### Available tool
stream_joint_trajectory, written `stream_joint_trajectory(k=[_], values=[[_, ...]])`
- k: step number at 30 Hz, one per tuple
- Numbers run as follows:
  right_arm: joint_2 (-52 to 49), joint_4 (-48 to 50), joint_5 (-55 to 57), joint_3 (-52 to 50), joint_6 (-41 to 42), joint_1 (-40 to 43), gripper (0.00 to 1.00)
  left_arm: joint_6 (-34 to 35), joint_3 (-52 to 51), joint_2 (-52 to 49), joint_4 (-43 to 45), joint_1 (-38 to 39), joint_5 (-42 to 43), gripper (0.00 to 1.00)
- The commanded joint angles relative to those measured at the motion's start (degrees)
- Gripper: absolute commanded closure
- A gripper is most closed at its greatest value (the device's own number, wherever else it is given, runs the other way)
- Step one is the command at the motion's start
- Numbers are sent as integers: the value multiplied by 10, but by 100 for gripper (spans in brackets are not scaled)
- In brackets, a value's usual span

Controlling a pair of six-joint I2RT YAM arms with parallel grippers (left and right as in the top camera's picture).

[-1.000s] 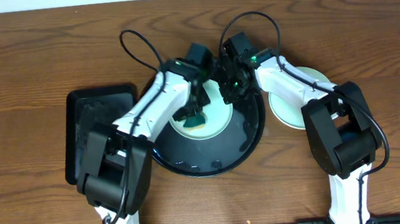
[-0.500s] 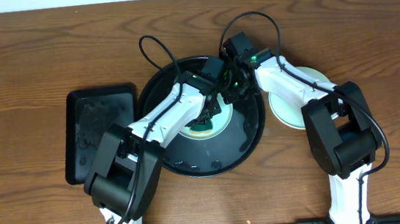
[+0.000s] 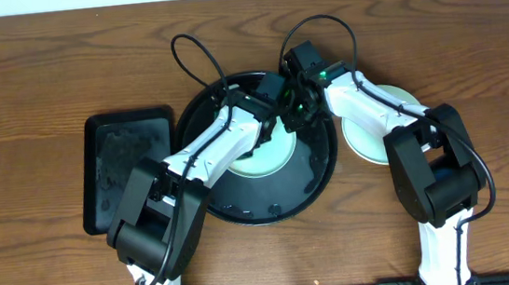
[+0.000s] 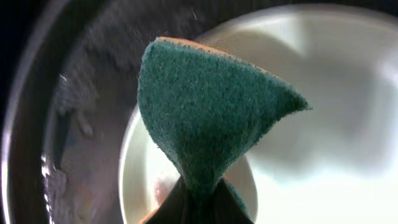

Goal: Clean dirty plates on tray and stack at the side

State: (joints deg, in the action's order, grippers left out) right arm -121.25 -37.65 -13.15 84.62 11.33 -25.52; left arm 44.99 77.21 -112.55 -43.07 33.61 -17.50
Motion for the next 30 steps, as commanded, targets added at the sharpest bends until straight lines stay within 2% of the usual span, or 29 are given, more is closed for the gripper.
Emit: stream_joint_trajectory(k=[1, 5, 10, 13, 18, 22, 26, 30], values=[[-9, -5, 11, 0, 6, 10, 99, -59, -4, 3, -10, 1, 134, 93], [-9, -5, 11, 0, 6, 10, 99, -75, -4, 3, -7, 1, 212, 93], [-9, -5, 11, 0, 6, 10, 99, -75, -4, 2, 34, 1, 208, 92], [-9, -8, 11, 0, 6, 10, 99, -75, -4, 2, 61, 1, 160, 93], [-9, -10, 11, 0, 6, 10, 99, -66, -4, 2, 63, 1, 19, 92], [-9, -10, 11, 0, 6, 10, 99, -60, -4, 2, 51, 1, -18, 93], [-9, -10, 11, 0, 6, 10, 99, -34, -4, 2, 19, 1, 12, 92], [-9, -10, 11, 0, 6, 10, 99, -34, -4, 3, -5, 1, 123, 93]])
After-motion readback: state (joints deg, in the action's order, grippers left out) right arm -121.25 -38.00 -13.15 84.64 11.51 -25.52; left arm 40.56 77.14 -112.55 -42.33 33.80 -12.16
